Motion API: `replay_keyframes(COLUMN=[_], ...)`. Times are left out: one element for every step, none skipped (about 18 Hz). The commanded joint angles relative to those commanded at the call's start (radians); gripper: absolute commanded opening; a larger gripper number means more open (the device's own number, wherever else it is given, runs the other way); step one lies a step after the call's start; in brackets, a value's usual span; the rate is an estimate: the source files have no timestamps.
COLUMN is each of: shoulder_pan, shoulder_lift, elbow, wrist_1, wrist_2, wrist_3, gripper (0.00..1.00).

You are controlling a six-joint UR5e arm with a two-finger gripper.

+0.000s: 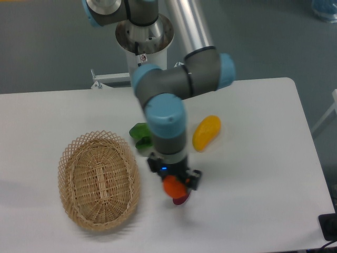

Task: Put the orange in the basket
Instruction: 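Carry the held tangerine across the table over the wicker basket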

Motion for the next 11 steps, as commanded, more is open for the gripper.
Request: replay_keyframes(shoulder_pan=[-0.014, -0.031, -0.049, -0.063, -0.081, -0.098, -0.117, -0.135, -0.159, -0.167, -0.173], shoulder_lift=[0.0, 0.0, -0.002, -0.002, -0.005, -0.008, -0.011, -0.015, -0.027, -0.031, -0.032], elbow=[-0.002, -0.002, -0.003, -0.006, -0.009, -0.014, -0.017, -0.017, -0.023, -0.034, -0.046], wrist_1=[0.002, 0.003, 0.003, 0.002, 0.003, 0.003, 0.005, 0.005, 0.008, 0.015, 0.018], wrist_2=[0.0, 0.0, 0.0, 0.0, 0.0, 0.0, 0.0, 0.002, 0.012, 0.014, 0.014], wrist_3=[-0.02, -0.023, -0.025, -0.032, -0.045, -0.057, -0.065, -0.074, -0.089, -0.097, -0.1], gripper=[0.62, 0.62, 0.62, 0.62, 0.61, 0.61, 0.61, 0.61, 0.61, 0.61, 0.61])
